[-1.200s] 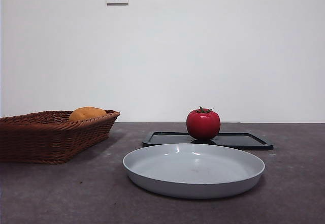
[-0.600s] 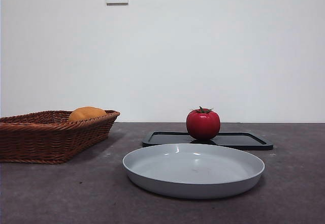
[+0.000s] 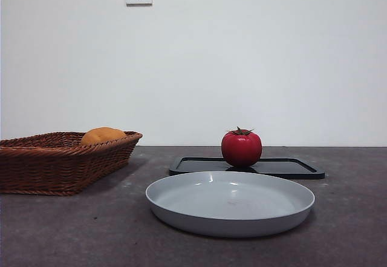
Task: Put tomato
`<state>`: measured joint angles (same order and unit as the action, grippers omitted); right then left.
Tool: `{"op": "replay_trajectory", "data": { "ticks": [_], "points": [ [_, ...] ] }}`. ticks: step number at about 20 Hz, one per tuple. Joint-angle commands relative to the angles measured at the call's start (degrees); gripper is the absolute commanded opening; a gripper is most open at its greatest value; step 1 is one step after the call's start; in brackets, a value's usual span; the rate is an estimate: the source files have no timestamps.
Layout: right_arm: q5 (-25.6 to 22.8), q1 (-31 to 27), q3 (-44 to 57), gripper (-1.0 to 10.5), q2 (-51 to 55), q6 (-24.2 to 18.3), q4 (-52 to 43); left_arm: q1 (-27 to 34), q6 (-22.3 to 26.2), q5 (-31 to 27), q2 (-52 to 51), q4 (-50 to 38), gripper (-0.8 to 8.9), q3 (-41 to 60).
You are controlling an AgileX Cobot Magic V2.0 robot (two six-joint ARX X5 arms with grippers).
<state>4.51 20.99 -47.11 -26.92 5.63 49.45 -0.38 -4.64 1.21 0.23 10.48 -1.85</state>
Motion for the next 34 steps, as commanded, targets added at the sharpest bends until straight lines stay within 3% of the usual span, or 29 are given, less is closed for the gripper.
{"op": "replay_trajectory", "data": {
  "ticks": [1, 17, 19, 21, 26, 29, 34],
  "points": [
    [0.0, 0.3, -0.5, 0.1, -0.2, 0.3, -0.6, 0.1, -0.3, 0.5, -0.1, 0.5, 0.28, 1.2],
    [0.0, 0.3, -0.4, 0.1, -0.2, 0.3, -0.7, 0.1, -0.4, 0.5, 0.0, 0.3, 0.28, 1.2],
    [-1.8, -1.5, -0.3, 0.1, 0.9, -6.4, -0.7, 0.1, -0.4, 0.5, 0.0, 0.3, 0.28, 1.2],
    [-1.5, -6.3, 4.3, 0.1, 4.1, -11.8, -7.9, 0.1, -0.4, 0.5, 0.0, 0.3, 0.28, 1.2],
    [-1.5, -16.7, 28.9, 0.1, 17.6, -11.8, -36.2, 0.1, -0.4, 0.5, 0.0, 0.3, 0.28, 1.2],
    [-1.5, -19.0, 38.0, 0.1, 22.7, -10.8, -40.3, 0.1, -0.4, 0.5, 0.0, 0.3, 0.28, 1.2],
    [-1.5, -20.0, 43.8, 0.1, 26.8, -10.6, -40.5, 0.1, -0.4, 0.5, 0.0, 0.3, 0.28, 1.2]
  ]
}}
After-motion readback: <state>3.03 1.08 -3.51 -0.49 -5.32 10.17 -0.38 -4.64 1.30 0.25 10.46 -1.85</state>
